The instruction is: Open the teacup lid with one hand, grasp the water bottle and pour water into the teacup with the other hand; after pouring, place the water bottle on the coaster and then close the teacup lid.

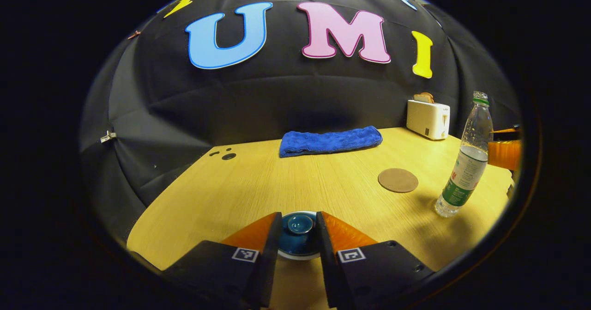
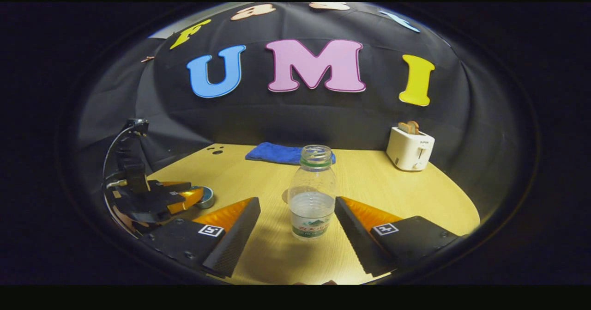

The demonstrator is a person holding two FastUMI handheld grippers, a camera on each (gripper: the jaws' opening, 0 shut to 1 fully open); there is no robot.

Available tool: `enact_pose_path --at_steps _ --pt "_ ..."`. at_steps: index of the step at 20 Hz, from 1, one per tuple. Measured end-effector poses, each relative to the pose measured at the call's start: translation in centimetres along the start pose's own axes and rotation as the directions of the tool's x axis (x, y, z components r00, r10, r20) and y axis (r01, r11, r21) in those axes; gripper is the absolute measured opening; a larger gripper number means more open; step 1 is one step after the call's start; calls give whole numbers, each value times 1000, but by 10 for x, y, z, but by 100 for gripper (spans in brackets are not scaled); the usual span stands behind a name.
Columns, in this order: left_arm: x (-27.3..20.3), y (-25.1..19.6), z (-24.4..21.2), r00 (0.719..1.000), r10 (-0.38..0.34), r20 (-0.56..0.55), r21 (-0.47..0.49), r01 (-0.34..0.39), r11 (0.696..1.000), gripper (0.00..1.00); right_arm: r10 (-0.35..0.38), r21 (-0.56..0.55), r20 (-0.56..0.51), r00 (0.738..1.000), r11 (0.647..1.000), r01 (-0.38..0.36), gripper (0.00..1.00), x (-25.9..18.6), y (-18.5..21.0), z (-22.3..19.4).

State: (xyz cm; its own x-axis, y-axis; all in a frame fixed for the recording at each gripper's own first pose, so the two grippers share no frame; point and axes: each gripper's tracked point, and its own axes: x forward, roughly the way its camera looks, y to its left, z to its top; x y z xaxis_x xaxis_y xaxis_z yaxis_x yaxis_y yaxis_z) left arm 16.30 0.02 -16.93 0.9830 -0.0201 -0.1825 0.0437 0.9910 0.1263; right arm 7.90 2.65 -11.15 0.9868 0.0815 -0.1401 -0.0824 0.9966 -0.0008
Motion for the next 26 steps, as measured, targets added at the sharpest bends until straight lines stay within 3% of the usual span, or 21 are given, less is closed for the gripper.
enact_pose_path --at_steps 3,6,7,8,9,11,12,13,19,26 --pt "0 -1 -2 1000 -4 -8 6 4 1000 31 -5 -2 5 1000 1000 5 100 3 0 1" --pt "0 -2 -2 1000 -10 -7 17 10 1000 34 -11 -6 5 1000 1000 12 100 3 -2 -2" --pt "-1 -2 -1 1000 -14 -4 18 14 1000 29 -16 -3 5 1000 1000 16 100 6 -4 -3" --pt "0 -1 0 1000 -16 -1 15 16 1000 31 -24 -2 4 1000 1000 24 100 7 -5 -4" --pt "0 -1 0 1000 -20 2 9 20 1000 24 -32 0 1 999 999 32 100 8 -6 -7" --pt "-1 -3 2 999 -34 1 -7 34 999 25 -46 11 1 999 999 46 100 14 -9 -10" --pt "-1 -1 5 999 -31 9 -11 31 999 21 -54 18 6 999 998 54 100 17 -10 -10" --pt "-3 0 9 999 -31 17 -12 31 999 24 -65 22 11 998 998 65 100 20 -10 -10" --pt "-15 0 27 998 -37 54 2 37 999 24 -136 56 32 990 989 134 100 41 -19 -18" --pt "-30 7 10 1000 -21 12 -56 22 998 24 -213 79 45 976 975 209 100 52 -31 -25"
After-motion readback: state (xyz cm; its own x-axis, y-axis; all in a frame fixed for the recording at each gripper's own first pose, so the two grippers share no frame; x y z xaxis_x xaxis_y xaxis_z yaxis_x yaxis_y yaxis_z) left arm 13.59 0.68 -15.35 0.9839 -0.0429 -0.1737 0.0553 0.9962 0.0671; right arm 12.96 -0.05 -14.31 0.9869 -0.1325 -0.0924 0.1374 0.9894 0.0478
